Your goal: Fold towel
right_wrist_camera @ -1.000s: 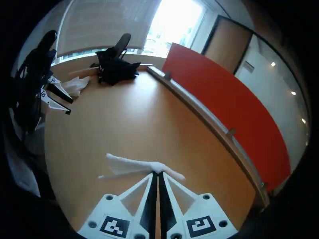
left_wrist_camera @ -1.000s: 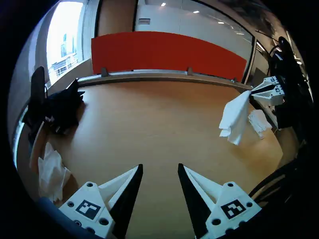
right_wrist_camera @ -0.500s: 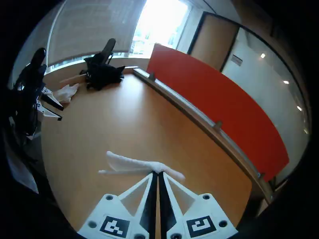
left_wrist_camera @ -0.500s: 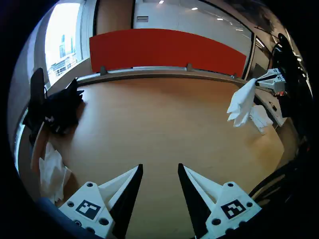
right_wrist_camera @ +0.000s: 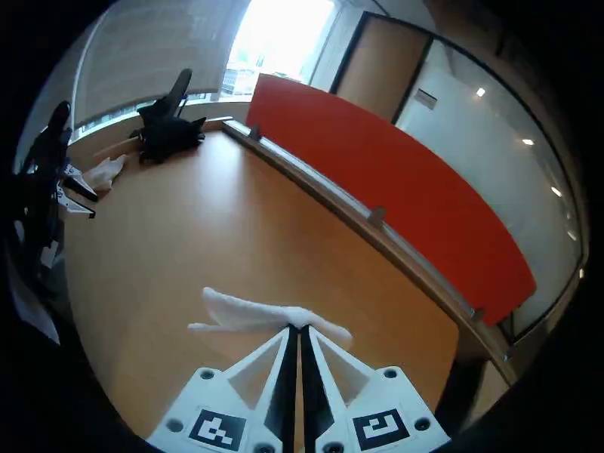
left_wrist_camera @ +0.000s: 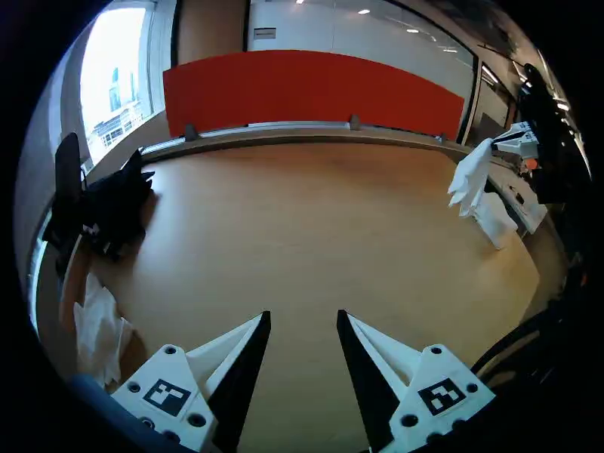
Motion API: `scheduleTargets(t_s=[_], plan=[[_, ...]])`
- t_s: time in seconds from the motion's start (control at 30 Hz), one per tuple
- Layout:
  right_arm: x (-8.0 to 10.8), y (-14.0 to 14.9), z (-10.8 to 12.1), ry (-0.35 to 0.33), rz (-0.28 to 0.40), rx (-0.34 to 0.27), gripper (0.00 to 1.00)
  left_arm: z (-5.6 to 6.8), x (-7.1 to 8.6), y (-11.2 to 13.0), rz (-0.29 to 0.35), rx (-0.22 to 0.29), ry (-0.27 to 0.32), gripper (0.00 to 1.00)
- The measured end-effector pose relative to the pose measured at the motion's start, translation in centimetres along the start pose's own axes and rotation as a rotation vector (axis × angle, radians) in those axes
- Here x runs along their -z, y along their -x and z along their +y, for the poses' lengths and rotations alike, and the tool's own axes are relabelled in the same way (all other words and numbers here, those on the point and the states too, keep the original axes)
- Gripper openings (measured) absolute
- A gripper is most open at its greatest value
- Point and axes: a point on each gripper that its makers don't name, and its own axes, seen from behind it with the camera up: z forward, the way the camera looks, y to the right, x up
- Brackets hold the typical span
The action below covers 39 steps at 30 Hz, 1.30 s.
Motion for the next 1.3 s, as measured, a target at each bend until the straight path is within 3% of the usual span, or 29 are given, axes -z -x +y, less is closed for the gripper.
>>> scheduleTargets(t_s=[0.2, 0.67, 0.87, 0.93, 1.13, 1.3], plan=[[0.6, 1.4, 2.9, 0.030, -0.014, -0.019, 0.04, 0.5, -0.3, 0.0, -0.008, -0.022, 0.002, 0.63], [2.2, 4.6, 9.4, 0.097, -0.057, -0.043, 0.04, 1.5, -0.5, -0.8, 0.003, 0.014, 0.027, 0.59], [2.6, 5.4, 11.9, 0.123, -0.061, -0.061, 0.04, 1.2, -0.6, -1.2, 0.002, 0.016, 0.009, 0.59], [2.7, 5.6, 12.6, 0.131, -0.064, -0.063, 0.04, 1.1, -0.6, -1.2, 0.000, 0.013, 0.002, 0.61], [3.0, 6.6, 14.6, 0.150, -0.080, -0.071, 0.04, 0.9, -0.8, -1.1, -0.008, 0.007, -0.020, 0.87], [3.1, 7.6, 15.9, 0.160, -0.097, -0.078, 0.04, 1.0, -0.9, -0.8, -0.020, 0.006, -0.027, 0.89]])
